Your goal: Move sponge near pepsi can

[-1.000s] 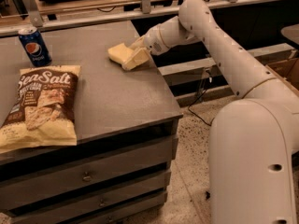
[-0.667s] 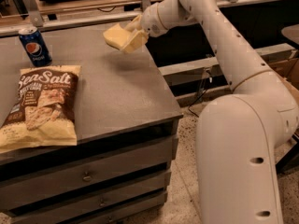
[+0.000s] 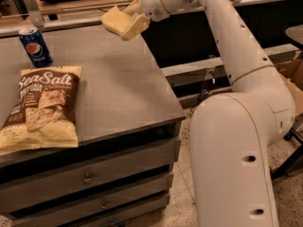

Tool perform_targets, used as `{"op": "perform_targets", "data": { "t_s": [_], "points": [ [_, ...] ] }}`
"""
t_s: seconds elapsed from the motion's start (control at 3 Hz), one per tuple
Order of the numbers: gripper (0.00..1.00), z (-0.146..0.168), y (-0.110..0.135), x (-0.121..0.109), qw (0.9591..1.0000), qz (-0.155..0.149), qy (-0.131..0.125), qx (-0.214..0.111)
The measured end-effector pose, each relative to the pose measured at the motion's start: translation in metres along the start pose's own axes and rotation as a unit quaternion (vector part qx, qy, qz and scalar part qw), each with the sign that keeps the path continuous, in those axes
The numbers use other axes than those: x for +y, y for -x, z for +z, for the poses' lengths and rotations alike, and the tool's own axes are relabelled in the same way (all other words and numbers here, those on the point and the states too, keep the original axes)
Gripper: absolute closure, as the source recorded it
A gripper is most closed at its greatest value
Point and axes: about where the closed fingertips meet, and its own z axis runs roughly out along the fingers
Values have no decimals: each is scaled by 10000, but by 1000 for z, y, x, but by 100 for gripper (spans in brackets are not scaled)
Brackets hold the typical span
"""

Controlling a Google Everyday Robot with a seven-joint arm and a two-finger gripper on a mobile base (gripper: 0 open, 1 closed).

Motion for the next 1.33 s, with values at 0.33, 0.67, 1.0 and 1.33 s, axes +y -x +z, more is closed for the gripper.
{"op": "perform_targets", "data": {
  "t_s": [0.33,0.67,1.0,1.33],
  "points": [
    [100,18,2,6,9998,-13,165,-122],
    [100,46,8,14,9983,-45,423,-392],
    [100,82,20,24,9952,30,679,-699],
    [100,99,34,26,9939,131,700,-841]
  ]
}}
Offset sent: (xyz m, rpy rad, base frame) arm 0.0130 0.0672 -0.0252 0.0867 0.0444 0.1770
